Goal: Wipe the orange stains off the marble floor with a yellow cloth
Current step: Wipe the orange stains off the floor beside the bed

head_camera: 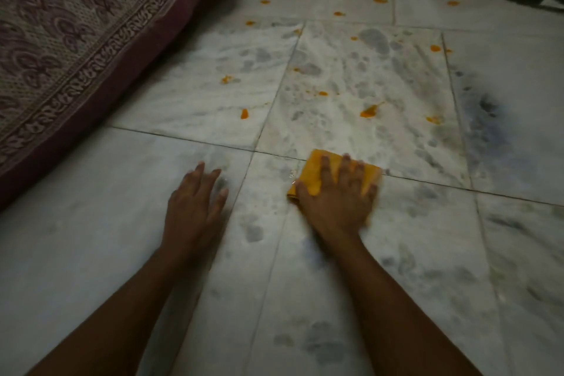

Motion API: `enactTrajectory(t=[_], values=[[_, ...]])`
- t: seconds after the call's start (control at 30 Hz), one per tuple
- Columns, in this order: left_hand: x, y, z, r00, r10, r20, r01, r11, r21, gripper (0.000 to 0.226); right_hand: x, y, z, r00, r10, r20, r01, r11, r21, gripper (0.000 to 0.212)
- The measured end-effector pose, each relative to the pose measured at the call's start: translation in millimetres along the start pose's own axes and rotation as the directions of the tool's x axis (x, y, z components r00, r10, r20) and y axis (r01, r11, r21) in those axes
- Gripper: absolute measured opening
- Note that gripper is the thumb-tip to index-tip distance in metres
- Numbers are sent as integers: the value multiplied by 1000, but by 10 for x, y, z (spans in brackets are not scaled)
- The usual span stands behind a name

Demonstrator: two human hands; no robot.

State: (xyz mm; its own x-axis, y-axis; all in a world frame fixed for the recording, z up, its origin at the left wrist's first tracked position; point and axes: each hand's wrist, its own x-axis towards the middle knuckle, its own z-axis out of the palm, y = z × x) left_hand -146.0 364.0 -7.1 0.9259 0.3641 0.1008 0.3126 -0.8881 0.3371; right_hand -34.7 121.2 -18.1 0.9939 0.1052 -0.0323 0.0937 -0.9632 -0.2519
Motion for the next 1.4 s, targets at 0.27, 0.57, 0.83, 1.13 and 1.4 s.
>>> enactTrajectory(t=[0.27, 0.57, 0.83, 1.13, 1.4], values=[[340, -118, 2, 997, -2, 81, 1, 1000, 19, 64, -810, 607, -123, 957, -290, 3, 289, 952, -99, 82], [406, -265, 141, 992, -123, -18, 124, 992, 28, 60, -204, -708, 254, 945, -309, -107, 308, 951, -18, 77], [398, -223, 101, 990, -140, -1, 140, 990, 22, 59, 27, 381, -197, 929, 364, -60, -366, 930, -28, 89], [810, -527, -88, 999, -13, 37, 17, 992, -121, 56, -828, -142, 12, 936, -350, -41, 348, 936, -57, 81], [957, -812, -1, 928, -347, -138, 342, 938, -58, 64, 649, -681, 137, 945, 323, -53, -324, 946, -14, 89]])
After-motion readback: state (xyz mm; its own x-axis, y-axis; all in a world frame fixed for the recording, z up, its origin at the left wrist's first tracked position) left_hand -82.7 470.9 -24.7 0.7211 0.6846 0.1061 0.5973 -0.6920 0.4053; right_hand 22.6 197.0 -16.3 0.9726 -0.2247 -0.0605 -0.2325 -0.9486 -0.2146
